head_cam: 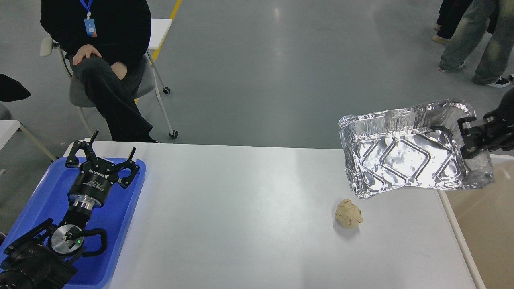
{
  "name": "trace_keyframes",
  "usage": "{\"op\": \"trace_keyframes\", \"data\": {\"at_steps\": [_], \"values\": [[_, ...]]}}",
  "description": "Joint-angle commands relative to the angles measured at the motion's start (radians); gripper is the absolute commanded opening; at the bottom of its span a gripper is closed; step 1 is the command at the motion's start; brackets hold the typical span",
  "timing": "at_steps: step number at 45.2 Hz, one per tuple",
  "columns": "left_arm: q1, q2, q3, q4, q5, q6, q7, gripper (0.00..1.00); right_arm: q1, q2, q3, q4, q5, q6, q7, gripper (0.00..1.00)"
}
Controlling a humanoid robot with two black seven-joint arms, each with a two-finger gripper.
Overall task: Tidy desktop
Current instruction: 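Lift the foil tray with the right gripper toward the white bin, then lower the foil tray into the white bin and release it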
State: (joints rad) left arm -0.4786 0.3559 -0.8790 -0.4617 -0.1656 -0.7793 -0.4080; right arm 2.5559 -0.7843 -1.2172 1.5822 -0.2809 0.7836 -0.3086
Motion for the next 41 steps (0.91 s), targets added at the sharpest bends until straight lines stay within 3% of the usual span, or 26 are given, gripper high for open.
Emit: {"op": "trace_keyframes", "data": {"at_steps": [1, 17, 31, 41], "values": [[0.0, 0.0, 0.0, 0.0, 0.0, 0.0, 0.0, 0.99, 0.043, -0.009, -0.064, -0.027, 0.003, 0.002, 0.0, 0.0], [0.0, 0.0, 0.0, 0.0, 0.0, 0.0, 0.0, 0.99, -0.025, -0.098, -0.249, -0.143, -0.004, 0.002, 0.0, 0.0], [0.0, 0.0, 0.0, 0.0, 0.0, 0.0, 0.0, 0.99, -0.259, -0.317, -0.219, -0.2, -0.011, -0.374, 0.0, 0.0], [0.002, 0.0, 0.0, 0.0, 0.0, 0.0, 0.0, 0.99, -0.511, -0.414, -0.065, -0.275, 0.005, -0.602, 0.0, 0.0]]}}
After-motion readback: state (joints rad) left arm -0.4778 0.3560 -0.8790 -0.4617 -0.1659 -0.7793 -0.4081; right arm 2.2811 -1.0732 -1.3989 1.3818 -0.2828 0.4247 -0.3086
